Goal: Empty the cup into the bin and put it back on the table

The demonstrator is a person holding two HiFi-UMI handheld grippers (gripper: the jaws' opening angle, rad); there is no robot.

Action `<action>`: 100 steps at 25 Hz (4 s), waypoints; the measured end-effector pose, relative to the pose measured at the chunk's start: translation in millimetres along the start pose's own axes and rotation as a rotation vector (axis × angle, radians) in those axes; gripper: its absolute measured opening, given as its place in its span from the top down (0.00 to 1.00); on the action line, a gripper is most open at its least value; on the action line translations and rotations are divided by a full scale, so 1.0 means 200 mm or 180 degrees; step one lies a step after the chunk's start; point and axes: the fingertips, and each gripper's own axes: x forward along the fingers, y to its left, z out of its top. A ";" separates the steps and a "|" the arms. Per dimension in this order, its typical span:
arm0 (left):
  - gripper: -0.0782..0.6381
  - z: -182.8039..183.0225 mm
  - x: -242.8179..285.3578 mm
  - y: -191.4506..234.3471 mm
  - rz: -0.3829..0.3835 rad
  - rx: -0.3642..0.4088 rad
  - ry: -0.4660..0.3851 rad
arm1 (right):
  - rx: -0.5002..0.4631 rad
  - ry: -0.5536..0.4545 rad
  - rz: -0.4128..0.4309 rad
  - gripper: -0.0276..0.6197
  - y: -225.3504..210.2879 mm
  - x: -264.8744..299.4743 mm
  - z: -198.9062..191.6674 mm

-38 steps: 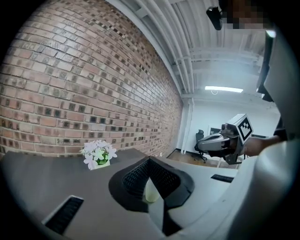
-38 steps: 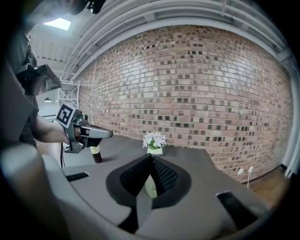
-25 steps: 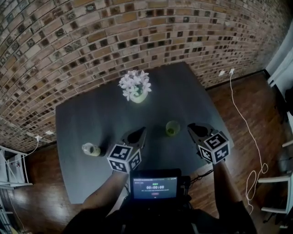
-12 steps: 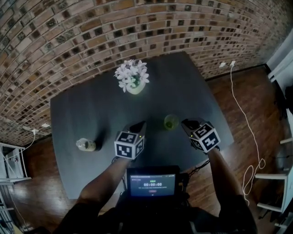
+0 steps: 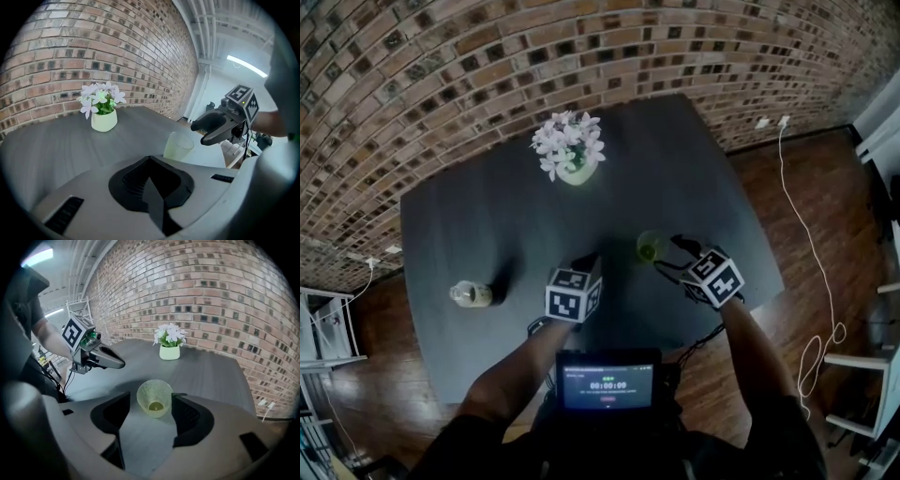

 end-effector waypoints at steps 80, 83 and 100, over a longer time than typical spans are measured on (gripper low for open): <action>0.89 0.26 -0.33 -0.18 -0.0606 -0.0384 -0.0997 | 0.0006 -0.2010 -0.0210 0.34 0.14 -0.29 0.40; 0.89 0.36 -0.44 -0.23 -0.0706 -0.0358 -0.1223 | 0.0040 -0.2137 -0.0248 0.34 0.18 -0.42 0.47; 0.89 0.68 -0.64 -0.49 -0.0870 0.0099 -0.1730 | 0.0274 -0.1992 -0.0646 0.34 0.21 -0.81 0.44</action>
